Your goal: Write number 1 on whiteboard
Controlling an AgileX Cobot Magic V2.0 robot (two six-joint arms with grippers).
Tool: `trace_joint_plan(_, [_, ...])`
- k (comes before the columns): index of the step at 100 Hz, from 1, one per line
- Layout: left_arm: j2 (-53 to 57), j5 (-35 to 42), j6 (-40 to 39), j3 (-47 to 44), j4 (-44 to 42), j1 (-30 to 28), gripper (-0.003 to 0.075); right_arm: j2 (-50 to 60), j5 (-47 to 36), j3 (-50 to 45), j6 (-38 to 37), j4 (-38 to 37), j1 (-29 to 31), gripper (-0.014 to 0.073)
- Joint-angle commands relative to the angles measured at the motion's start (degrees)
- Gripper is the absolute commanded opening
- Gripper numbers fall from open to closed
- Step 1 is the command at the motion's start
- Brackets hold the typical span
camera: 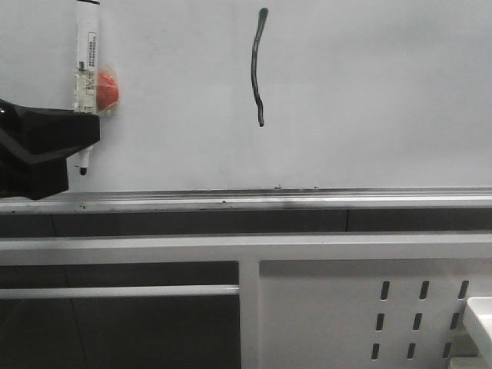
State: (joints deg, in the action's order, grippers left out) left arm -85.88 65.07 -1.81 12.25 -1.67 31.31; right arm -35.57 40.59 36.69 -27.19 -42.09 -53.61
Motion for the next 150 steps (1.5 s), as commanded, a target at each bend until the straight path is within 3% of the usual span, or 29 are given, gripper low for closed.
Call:
trace_joint_plan(1, [0.9,12.9,-0.6,1.6,3.7,0.3,-0.0020,0.2,-3.0,1.3,0.0,-3.0,-0.1,-0.0069])
trace_joint_plan(96, [-2.2,12.9,-1.6,2.3,0.6,0.3,-0.0016,0.2,-3.4,1.3,0.0,-4.0,-0.1,-0.0069])
trace_joint_plan(103, [-2.2,12.9,-1.6,2.8,-0.1,0.3,0.0028,0.2,-3.4,1.3,0.0,-4.0,-0.1,-0.0069])
trace_joint_plan(121, [-2.2,12.9,-1.6,3.9,-0.7,0.3,0.0284,0.2,-3.0,1.3,0.0,-4.0,-0.1,-0.0069])
trace_joint_plan(150, [-1.4,12.9,-1.6,3.9,-1.8,0.3,0.0296,0.2,-2.8,1.3,0.0,-4.0,-0.1,-0.0069])
